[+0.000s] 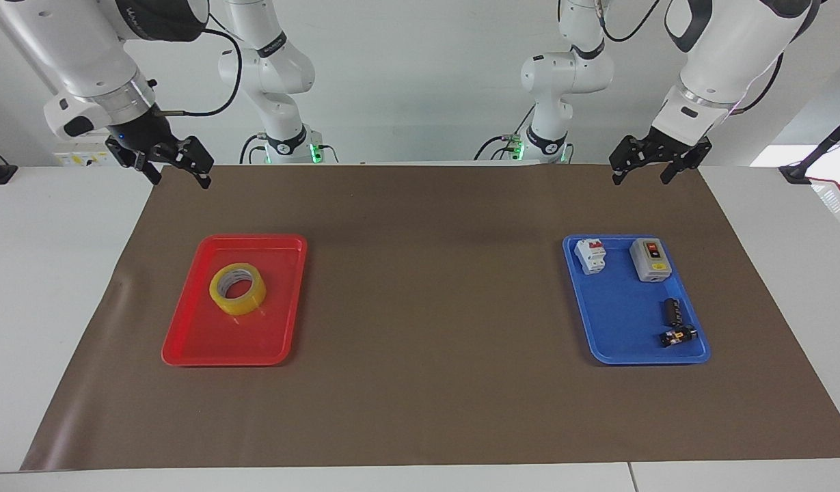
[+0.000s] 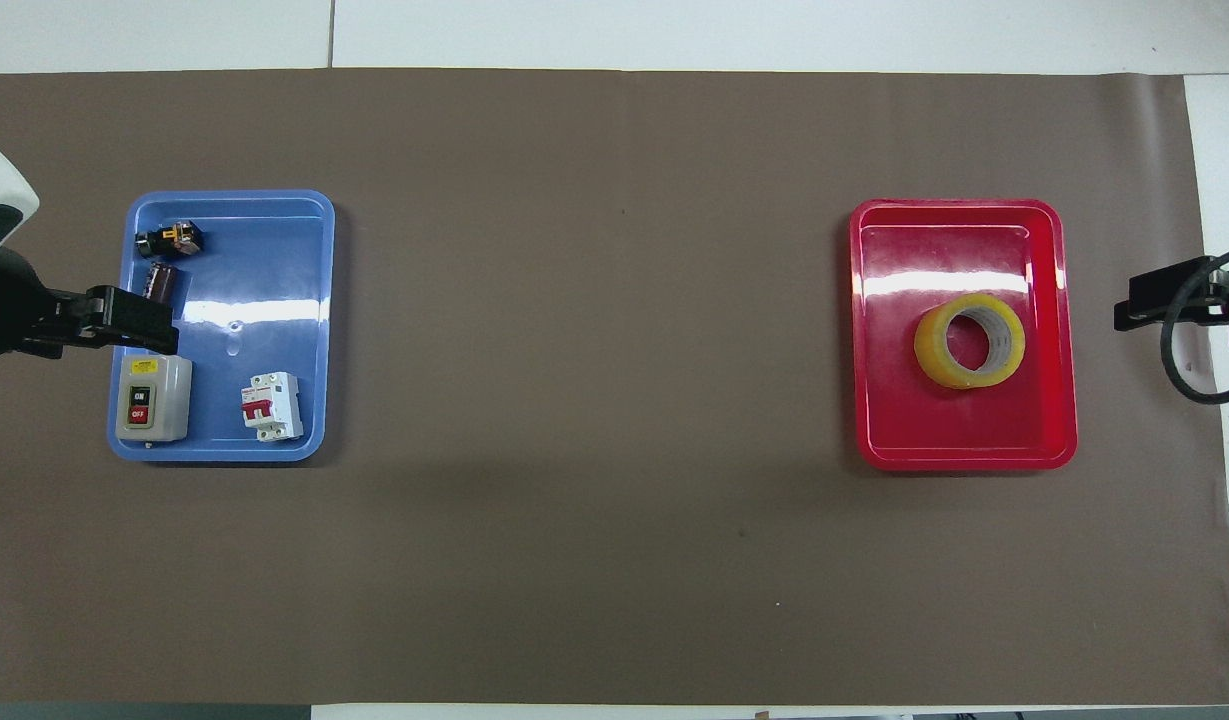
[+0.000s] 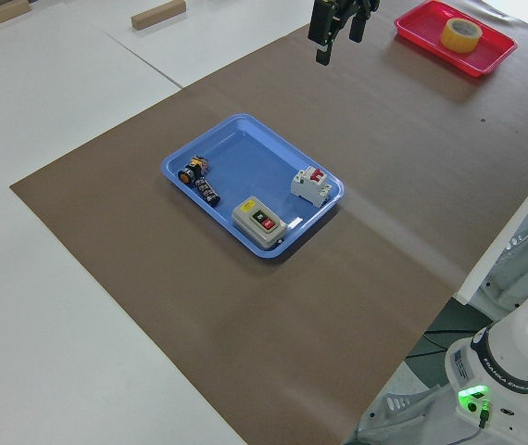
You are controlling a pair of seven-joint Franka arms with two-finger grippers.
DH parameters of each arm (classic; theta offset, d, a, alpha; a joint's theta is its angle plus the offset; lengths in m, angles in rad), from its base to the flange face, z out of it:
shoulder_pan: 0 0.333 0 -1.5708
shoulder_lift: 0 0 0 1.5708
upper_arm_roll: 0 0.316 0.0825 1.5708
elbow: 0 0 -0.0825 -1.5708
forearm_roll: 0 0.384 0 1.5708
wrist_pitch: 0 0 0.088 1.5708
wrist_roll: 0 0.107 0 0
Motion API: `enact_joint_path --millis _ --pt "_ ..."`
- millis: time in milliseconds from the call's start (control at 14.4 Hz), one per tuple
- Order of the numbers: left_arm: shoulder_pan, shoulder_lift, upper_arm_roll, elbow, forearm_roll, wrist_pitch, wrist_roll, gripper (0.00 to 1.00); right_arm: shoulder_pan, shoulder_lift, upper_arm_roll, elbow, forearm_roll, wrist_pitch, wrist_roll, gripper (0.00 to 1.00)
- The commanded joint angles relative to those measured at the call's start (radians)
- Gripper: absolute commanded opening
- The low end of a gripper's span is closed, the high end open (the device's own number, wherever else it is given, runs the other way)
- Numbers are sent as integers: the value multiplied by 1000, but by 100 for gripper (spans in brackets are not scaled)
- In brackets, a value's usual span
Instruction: Place and move tape with both arms
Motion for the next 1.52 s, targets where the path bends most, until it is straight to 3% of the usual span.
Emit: enact_joint_path --millis 0,1178,1386,1455 --pt "-2 -9 5 -6 -2 -8 -3 100 -6 -23 4 -31 -10 31 -4 100" --pt "-2 -9 5 -6 -2 -9 -3 100 0 -17 -2 -12 -43 -6 -10 100" --pt "-2 -9 5 -6 -2 -8 -3 100 133 -9 -145 -11 -48 -1 -10 100" --pt "-2 -9 5 -6 -2 -9 -3 100 132 -9 -145 -11 -48 -1 -10 100"
